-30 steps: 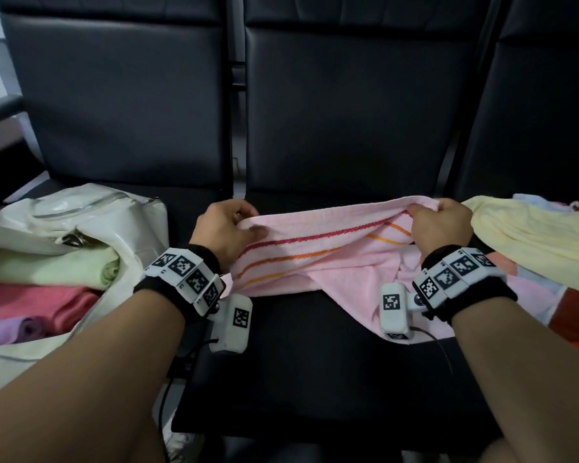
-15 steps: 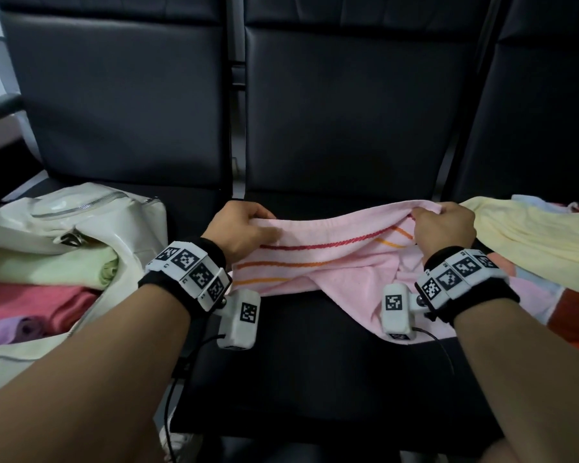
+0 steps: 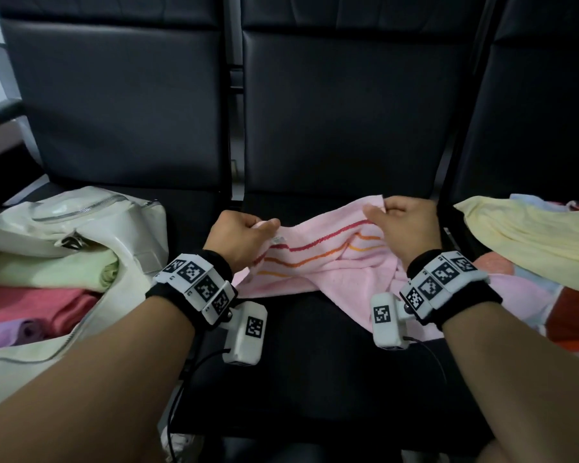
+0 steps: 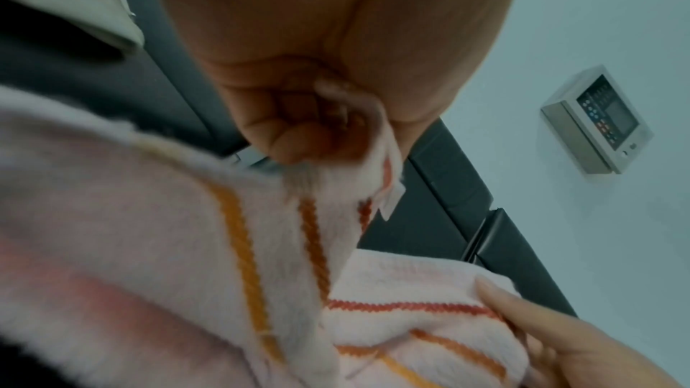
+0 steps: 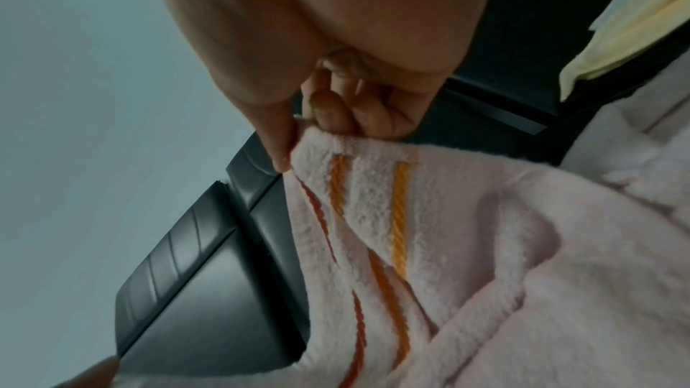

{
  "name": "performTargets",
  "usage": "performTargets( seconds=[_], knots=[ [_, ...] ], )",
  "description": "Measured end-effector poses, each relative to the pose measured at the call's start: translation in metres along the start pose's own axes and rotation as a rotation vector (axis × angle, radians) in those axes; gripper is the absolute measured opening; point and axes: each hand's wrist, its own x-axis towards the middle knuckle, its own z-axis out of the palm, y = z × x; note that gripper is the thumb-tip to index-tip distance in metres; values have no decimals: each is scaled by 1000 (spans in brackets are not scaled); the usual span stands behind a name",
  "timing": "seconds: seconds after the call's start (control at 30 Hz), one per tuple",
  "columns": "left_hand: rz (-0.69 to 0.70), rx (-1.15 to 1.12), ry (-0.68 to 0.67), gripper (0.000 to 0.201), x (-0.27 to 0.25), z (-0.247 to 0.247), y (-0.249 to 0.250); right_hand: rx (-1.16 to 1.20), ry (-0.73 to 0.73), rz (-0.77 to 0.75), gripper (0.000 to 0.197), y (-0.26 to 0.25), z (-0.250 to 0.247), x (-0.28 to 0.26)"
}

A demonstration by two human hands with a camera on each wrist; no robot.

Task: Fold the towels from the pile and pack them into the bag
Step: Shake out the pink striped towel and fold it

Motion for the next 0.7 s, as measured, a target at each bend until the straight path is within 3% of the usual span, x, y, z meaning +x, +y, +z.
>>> performTargets(
  seconds=[0.17, 0.3, 0.47, 0.7],
  knots=[
    [79, 35, -86, 12, -7, 8, 5, -14, -78, -124, 34, -9, 13, -14],
    [76, -59, -155, 4, -12, 15, 8, -120, -120, -276, 48, -19, 28, -28],
    [77, -155, -222, 12, -17, 17, 12, -247, -286, -417, 26, -26, 41, -47],
    [12, -321, -204, 25, -19, 16, 14, -291, -321, -526, 28, -21, 46, -48]
  ],
)
